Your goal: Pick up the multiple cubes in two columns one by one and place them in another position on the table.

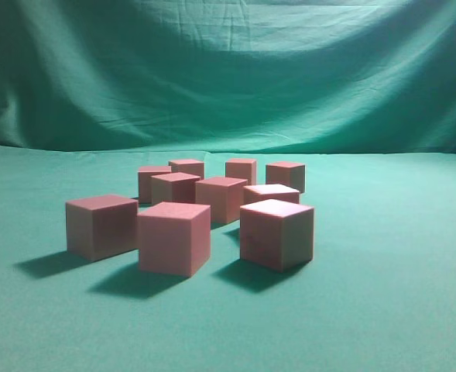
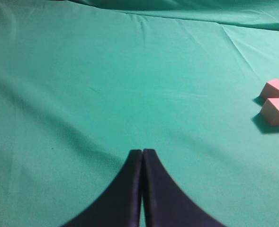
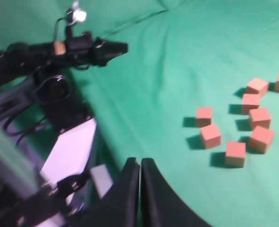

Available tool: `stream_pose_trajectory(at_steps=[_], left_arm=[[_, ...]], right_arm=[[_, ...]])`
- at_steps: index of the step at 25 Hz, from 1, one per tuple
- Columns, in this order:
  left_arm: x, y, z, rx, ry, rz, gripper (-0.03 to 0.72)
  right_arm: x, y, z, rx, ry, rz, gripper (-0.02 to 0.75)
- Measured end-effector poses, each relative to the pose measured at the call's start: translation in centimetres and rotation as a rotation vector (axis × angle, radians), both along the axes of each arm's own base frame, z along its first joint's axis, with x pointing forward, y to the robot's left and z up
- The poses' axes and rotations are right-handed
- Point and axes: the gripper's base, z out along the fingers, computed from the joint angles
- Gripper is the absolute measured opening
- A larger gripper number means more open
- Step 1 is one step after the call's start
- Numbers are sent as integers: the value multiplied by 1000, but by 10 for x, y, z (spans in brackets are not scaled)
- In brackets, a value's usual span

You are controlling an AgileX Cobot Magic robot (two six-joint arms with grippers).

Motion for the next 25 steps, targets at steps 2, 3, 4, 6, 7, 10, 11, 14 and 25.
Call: stream_pose_trajectory(at_steps=[2, 3, 4, 6, 7, 10, 11, 14, 25], left_arm=[[0, 0, 0, 0, 0, 0, 0], [0, 0, 0, 0, 0, 0, 0], [0, 0, 0, 0, 0, 0, 0], [0, 0, 0, 0, 0, 0, 0], [0, 0, 0, 0, 0, 0, 0], [0, 0, 0, 0, 0, 0, 0], [0, 0, 0, 0, 0, 0, 0], [0, 0, 0, 0, 0, 0, 0], [0, 0, 0, 0, 0, 0, 0]], right_arm=[[6, 4, -11, 36, -15, -66, 0], [9, 5, -16, 45, -21, -102, 0], [11, 5, -22, 58, -40, -138, 0], [16, 5, -33, 70, -111, -211, 0], [19, 4, -40, 65, -150, -246, 0], [25, 1, -56, 41, -297, -347, 0], [27, 0, -63, 23, -332, -384, 0], [32, -2, -84, -13, -350, -493, 0], [47, -14, -138, -135, -276, -831, 0]])
